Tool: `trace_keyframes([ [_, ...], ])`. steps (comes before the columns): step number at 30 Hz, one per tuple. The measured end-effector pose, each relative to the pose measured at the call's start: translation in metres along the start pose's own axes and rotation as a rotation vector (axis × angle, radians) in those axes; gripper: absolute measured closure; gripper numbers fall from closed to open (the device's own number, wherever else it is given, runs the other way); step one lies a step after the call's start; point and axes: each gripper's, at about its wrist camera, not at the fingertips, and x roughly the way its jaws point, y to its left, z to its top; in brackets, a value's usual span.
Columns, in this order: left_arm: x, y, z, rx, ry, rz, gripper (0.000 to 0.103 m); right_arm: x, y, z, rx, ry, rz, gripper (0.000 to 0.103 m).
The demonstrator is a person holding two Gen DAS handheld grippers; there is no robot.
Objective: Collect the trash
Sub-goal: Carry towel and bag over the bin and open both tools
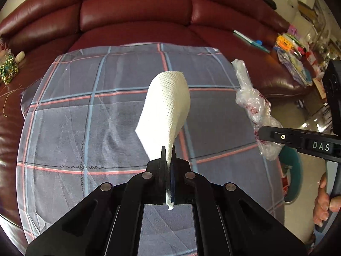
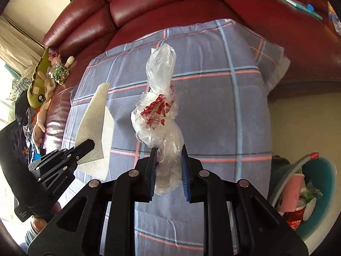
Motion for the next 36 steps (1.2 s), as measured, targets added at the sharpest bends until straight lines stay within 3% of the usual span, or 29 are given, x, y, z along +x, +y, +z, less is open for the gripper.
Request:
trace_keyframes([
  [8,-0.023,-0.074,-0.016,0.109,-0.001,-0.12,0.101,-0.067,-0.062,-0.042,0.11,-0.091,-0.019,0.084],
  [17,-0.029,-0.191,-0.041,0.321,0.02,-0.267,0.101,-0.128,-0.159,-0.102,0.264,-0.158,-0.094,0.083],
  [26,0.021,-0.296,-0.076,0.451,0.133,-0.369,0.1,-0.147,-0.24,-0.155,0.401,-0.133,-0.145,0.083],
  [36,0.089,-0.357,-0.095,0.51,0.267,-0.414,0.099,-0.142,-0.281,-0.179,0.473,-0.087,-0.152,0.083],
])
